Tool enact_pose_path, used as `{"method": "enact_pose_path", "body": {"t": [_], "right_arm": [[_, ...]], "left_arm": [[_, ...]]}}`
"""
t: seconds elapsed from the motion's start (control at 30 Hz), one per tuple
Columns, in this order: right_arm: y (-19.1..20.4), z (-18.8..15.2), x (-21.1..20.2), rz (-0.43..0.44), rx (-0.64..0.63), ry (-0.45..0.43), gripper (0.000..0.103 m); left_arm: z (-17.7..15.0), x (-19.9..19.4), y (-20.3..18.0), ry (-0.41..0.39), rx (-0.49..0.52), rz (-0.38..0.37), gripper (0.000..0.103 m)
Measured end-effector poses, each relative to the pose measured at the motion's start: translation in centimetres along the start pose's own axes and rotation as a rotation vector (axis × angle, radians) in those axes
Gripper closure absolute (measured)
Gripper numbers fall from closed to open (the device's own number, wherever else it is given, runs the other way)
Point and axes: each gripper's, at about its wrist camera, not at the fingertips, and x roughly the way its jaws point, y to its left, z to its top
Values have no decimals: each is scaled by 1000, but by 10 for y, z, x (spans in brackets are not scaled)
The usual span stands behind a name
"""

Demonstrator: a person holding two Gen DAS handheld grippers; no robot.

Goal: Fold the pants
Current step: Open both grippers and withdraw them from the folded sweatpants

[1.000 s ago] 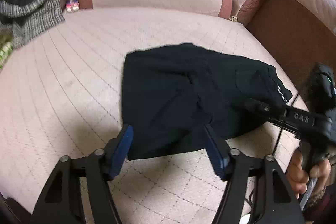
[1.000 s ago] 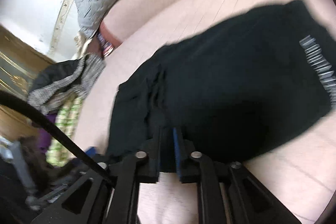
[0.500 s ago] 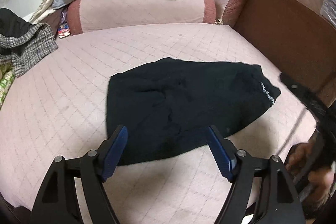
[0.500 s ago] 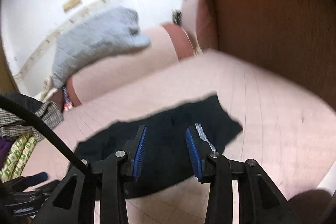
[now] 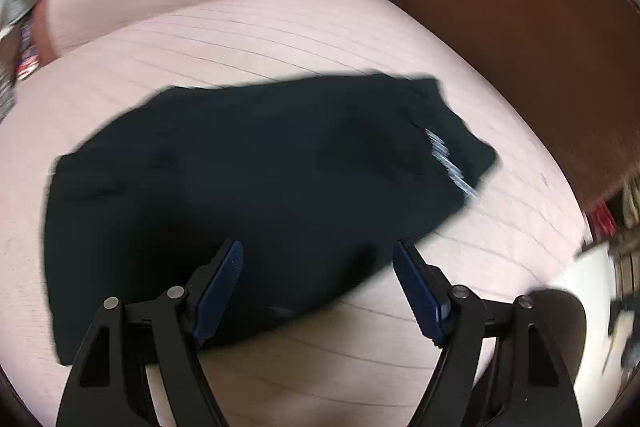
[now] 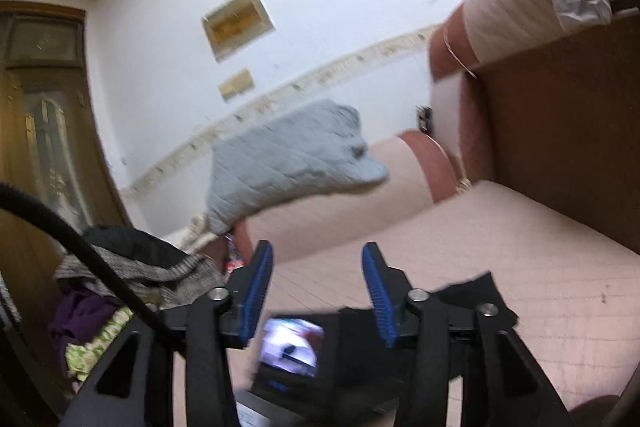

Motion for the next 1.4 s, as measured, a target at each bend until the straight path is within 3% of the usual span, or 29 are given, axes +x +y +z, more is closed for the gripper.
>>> {"method": "enact_pose_path", "body": {"t": [0.17,0.4,0.47,0.57,0.63,0.8,0.9,1.07,1.4], "right_arm": [[5,5,3,43,30,-14,48],[5,11,4,59,92,0,48],[-2,15,-2,0,76,-21,39],[-22,16,-11,-211,33,-70,24],[-40,11,-9,-377,24,-64,23],[-106,-26,20,-562,131,152,23],[-128,-54,31,-619,182,260,23],[-144,-80,46,-674,178,353,23],[-157,-90,43,-646,203,347,23]], "left_arm": [[-14,7,-35,48,45,-81,27],[-27,3,-48,39,102,-77,27],[-29,-3,-35,17,94,-55,27],[-31,-15,-8,-16,39,-17,27],[-32,-25,9,-47,11,15,27],[-33,-54,29,-138,-3,77,27],[-34,-67,29,-174,25,100,27],[-26,-69,27,-178,52,93,27],[-19,-53,22,-143,81,96,27]]}}
